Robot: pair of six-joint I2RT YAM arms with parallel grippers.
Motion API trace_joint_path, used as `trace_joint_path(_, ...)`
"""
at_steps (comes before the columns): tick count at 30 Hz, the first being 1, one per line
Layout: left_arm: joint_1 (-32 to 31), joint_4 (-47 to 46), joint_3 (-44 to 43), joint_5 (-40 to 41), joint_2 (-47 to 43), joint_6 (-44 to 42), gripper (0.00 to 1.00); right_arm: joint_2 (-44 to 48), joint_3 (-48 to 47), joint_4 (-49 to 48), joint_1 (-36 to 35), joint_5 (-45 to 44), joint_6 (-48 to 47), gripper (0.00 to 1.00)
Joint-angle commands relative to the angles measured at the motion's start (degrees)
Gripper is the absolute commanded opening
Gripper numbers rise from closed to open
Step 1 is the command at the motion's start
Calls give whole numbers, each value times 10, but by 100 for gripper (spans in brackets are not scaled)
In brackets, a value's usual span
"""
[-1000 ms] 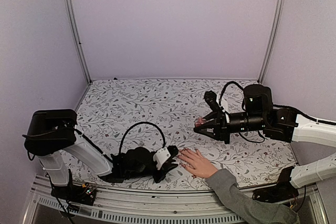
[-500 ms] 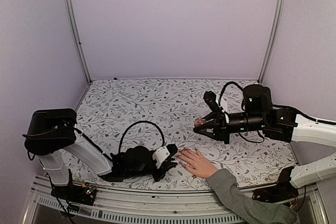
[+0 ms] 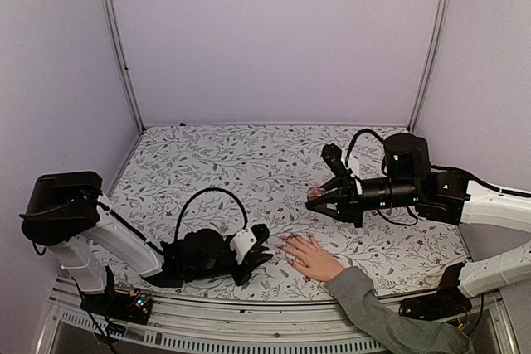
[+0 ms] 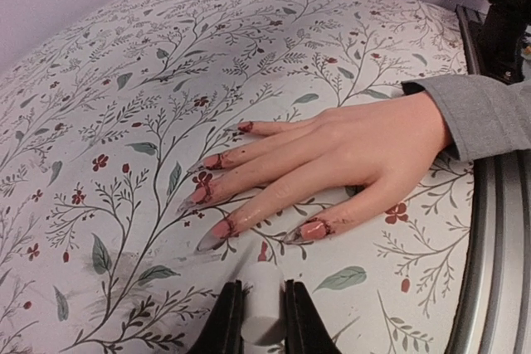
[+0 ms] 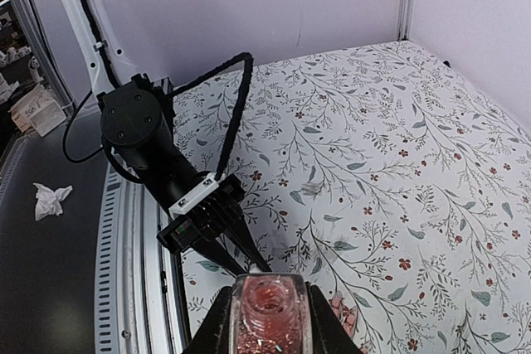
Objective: Paint the nails
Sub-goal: Paint the nail polish on the nail.
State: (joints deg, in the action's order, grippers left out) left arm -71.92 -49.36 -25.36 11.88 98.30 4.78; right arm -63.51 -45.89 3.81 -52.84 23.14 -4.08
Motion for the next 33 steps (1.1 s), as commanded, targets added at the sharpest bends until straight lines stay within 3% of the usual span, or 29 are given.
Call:
trace_joint_path(1, -1, -30, 8, -27, -11, -6, 0, 4, -4, -14, 3, 5, -1, 0)
trace_joint_path(17, -7, -12, -49, -69, 58, 2, 0, 7, -4, -13, 3, 4, -1, 0)
trace_joint_path(33, -5, -15, -47, -71, 65, 10, 0, 7, -3, -12, 3, 1, -1, 0)
